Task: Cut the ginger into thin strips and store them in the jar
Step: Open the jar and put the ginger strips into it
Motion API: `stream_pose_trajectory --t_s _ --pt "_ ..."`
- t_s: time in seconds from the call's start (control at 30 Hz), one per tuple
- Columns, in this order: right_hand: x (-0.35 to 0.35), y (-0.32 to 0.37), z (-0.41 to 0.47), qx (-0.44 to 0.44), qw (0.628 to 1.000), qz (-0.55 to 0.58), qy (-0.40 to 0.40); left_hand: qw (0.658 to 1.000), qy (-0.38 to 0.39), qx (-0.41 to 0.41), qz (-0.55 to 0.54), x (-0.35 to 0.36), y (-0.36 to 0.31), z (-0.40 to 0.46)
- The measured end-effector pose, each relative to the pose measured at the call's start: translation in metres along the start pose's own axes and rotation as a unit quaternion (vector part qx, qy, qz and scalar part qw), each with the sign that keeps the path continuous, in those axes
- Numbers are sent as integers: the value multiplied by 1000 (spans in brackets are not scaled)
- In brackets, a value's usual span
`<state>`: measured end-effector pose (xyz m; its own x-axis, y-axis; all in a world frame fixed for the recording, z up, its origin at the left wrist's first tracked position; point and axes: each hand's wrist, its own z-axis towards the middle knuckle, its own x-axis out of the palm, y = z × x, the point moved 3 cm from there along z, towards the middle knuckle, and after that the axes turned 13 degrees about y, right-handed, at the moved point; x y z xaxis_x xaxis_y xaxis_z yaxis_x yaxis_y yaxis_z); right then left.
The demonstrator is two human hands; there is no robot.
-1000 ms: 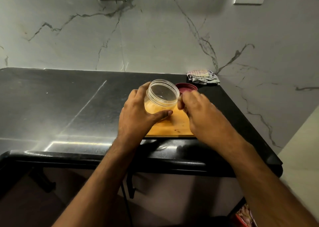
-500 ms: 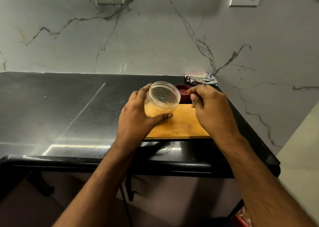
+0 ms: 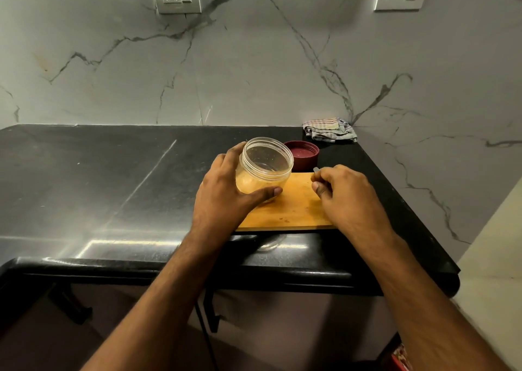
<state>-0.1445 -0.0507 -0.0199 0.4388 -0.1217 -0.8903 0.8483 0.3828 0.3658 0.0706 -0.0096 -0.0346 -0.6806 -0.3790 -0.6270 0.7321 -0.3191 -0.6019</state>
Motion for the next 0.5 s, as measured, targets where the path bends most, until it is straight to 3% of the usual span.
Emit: stream_pose_trajectory --t_s 0.27,0.5 --pt "-6 24 29 -25 999 8 -18 1000 -4 7 14 3 7 25" --pt "-6 41 56 -17 999 -8 -46 998 -36 -4 -53 -7 47 67"
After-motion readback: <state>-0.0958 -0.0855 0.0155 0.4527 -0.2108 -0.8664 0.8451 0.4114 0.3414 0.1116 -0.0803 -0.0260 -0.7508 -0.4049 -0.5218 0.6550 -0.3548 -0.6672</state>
